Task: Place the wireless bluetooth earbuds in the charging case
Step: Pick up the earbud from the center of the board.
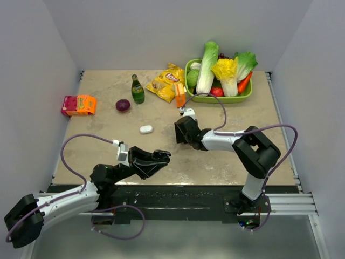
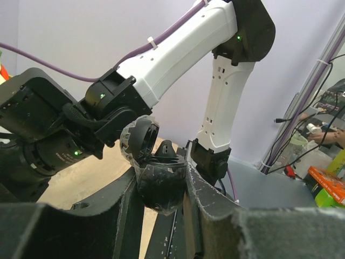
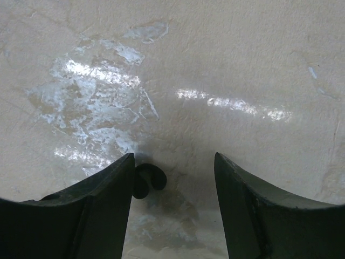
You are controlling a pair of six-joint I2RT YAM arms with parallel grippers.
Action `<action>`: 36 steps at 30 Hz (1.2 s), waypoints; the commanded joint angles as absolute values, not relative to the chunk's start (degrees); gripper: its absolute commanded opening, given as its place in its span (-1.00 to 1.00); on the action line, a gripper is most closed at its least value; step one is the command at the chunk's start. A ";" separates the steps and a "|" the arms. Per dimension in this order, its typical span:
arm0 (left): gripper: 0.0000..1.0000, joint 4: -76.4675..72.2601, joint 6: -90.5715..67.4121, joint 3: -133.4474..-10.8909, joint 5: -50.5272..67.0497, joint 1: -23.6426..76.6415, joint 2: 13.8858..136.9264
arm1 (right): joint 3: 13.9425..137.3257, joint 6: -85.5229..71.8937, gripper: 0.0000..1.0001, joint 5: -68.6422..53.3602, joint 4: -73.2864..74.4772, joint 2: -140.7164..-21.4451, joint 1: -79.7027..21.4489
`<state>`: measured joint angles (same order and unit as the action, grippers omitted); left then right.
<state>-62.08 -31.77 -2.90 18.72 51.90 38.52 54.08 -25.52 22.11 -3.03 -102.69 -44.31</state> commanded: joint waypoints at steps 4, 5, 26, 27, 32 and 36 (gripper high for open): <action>-1.00 -65.83 -31.11 4.48 19.34 52.12 38.41 | 50.81 -23.64 0.25 25.49 2.55 -97.83 -44.65; -1.00 -65.83 -31.20 4.57 19.34 52.12 38.41 | 50.28 -23.56 0.25 25.23 2.20 -95.82 -44.56; -1.00 -65.39 -31.47 5.19 19.51 52.21 36.48 | 39.03 -29.00 -0.31 19.69 -3.87 -83.50 -46.23; -1.00 -64.96 -31.46 5.27 19.42 52.12 36.30 | 38.59 -29.18 -0.31 19.60 -3.61 -82.97 -46.23; -1.00 -66.09 -31.46 5.45 19.16 52.21 36.82 | 37.79 -29.44 -0.42 19.42 -2.29 -82.35 -46.32; -1.00 -67.76 -31.82 5.71 19.77 52.21 38.32 | 37.53 -29.62 -0.69 18.72 -2.72 -83.76 -46.41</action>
